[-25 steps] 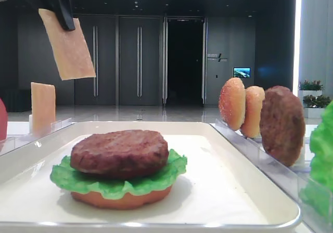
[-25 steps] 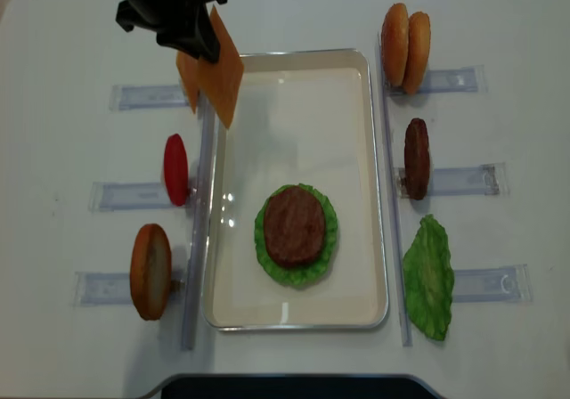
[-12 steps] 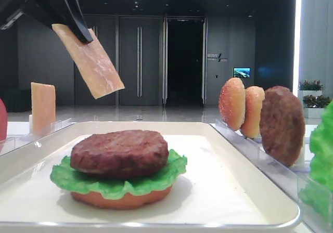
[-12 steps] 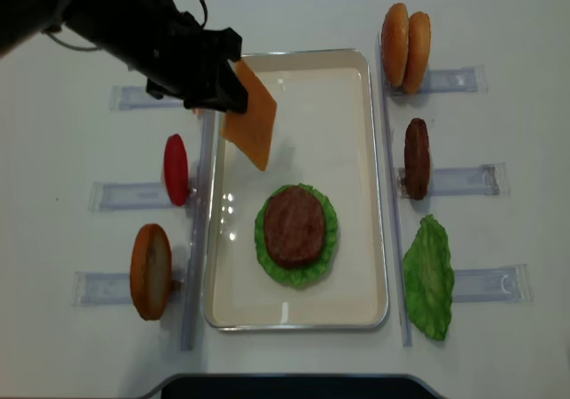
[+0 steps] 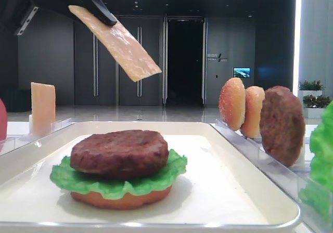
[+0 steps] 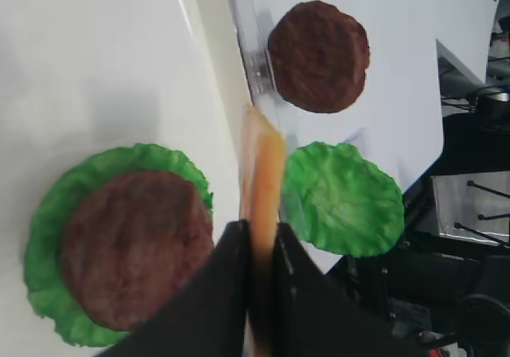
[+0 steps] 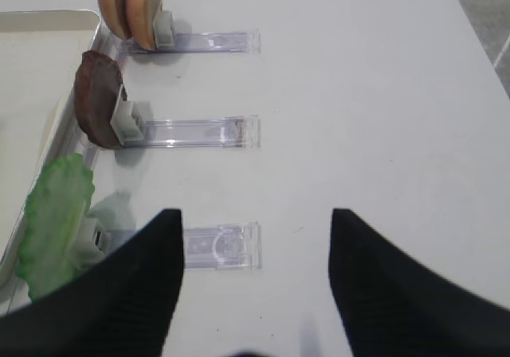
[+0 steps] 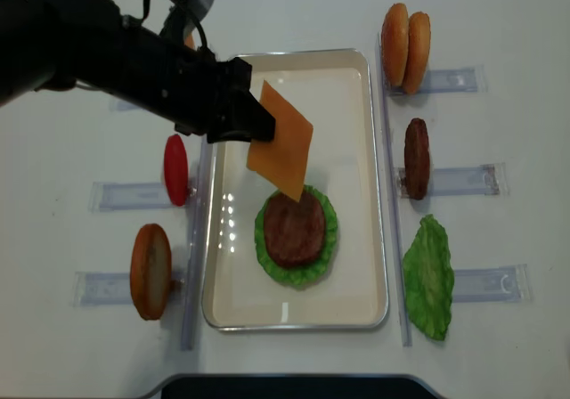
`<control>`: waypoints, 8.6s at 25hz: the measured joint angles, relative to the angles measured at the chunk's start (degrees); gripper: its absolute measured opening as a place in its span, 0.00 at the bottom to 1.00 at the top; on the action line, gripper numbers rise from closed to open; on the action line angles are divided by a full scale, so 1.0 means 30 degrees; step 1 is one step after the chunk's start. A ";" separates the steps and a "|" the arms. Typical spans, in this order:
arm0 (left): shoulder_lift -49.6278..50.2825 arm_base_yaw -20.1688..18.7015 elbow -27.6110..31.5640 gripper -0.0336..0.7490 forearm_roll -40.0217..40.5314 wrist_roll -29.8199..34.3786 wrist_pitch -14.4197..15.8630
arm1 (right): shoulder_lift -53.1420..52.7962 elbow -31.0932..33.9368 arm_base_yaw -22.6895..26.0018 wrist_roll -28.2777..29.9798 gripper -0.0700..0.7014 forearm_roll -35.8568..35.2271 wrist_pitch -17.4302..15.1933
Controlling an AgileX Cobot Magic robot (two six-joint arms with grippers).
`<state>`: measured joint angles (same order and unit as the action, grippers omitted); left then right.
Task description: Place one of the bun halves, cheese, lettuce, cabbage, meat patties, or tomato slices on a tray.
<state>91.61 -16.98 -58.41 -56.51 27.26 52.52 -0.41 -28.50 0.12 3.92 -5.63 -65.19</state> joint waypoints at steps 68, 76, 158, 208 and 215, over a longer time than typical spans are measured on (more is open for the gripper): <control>0.3799 0.0000 -0.0248 0.86 0.1009 0.1120 0.2195 | 0.0000 0.0000 0.0000 0.0000 0.63 0.0000 0.0000; 0.3071 0.0000 -0.2019 0.87 0.4905 -0.1943 0.2594 | 0.0000 0.0000 0.0000 0.0000 0.63 0.0000 0.0000; -0.6979 0.9110 0.0697 0.70 1.6898 -0.7839 0.5771 | 0.0000 0.0000 0.0000 -0.0014 0.63 0.0000 0.0000; -2.9959 0.9110 1.0330 0.70 1.5259 -0.3822 0.3834 | 0.0000 0.0000 0.0000 -0.0014 0.62 0.0000 0.0000; -3.0826 0.8372 1.0330 0.70 1.5235 -0.3986 0.3871 | 0.0000 0.0000 0.0000 -0.0014 0.62 0.0000 0.0000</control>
<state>-0.86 8.14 -27.42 -10.81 15.30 64.14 -0.41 -28.50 0.12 3.88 -5.63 -65.19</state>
